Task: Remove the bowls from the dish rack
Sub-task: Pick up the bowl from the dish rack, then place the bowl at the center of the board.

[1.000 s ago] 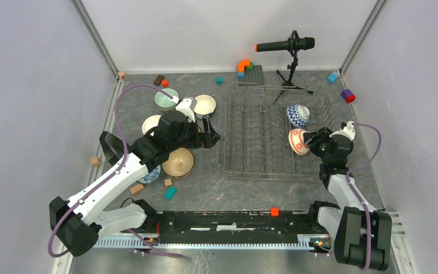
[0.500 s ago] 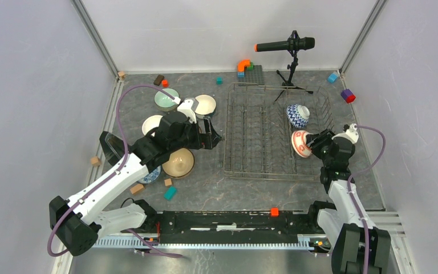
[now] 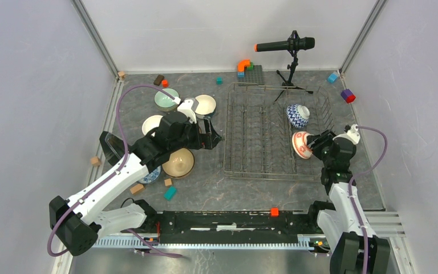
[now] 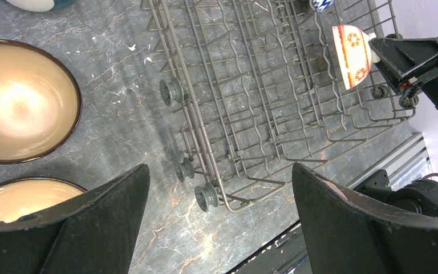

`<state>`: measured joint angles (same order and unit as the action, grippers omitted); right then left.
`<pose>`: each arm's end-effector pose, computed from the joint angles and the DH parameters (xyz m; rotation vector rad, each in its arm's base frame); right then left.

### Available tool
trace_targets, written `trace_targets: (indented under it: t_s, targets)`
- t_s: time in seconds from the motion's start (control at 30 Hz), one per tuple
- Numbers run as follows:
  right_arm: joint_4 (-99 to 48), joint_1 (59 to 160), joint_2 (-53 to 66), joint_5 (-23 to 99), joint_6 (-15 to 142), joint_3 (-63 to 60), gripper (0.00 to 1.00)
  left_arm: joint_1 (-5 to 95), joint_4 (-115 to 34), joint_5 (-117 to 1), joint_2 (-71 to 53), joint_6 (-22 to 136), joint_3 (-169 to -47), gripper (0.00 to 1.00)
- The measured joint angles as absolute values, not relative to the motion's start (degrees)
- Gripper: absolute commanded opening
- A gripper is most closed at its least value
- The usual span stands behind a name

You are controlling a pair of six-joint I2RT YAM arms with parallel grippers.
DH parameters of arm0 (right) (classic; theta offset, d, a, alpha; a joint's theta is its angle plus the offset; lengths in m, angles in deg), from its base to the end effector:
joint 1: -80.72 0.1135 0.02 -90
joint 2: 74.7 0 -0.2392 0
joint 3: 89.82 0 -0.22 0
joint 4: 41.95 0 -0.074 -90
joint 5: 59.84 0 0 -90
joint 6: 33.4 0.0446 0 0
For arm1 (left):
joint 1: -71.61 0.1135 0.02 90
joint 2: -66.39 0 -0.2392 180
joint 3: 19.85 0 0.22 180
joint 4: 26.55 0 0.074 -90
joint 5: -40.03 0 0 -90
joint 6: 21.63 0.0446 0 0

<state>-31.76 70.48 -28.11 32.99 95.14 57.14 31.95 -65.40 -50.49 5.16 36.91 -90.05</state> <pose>0.1756 -0.0295 0.1880 0.7977 1.8376 0.3676 0.1730 -0.1439 0.2984 0.1619 2.1782 -0.7432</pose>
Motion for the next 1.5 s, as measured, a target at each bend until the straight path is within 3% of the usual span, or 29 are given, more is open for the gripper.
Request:
trace_targets:
  t_s: [0.93,1.17,1.5]
  targets:
    - [-31.6,70.5,-29.7,39.9,102.7,53.4,0.0,31.9,-65.5,-47.4,5.2,36.9,-90.0,1.0]
    - [-40.7,70.5,-29.6,47.2,111.0,53.8,0.0,31.9,-65.5,-43.6,5.9,36.9,-90.0,1.0]
    - [-65.3,71.7,-26.3,55.2,129.0,62.3,0.0,31.9,-62.7,-38.0,9.9,36.8,-87.8,1.0]
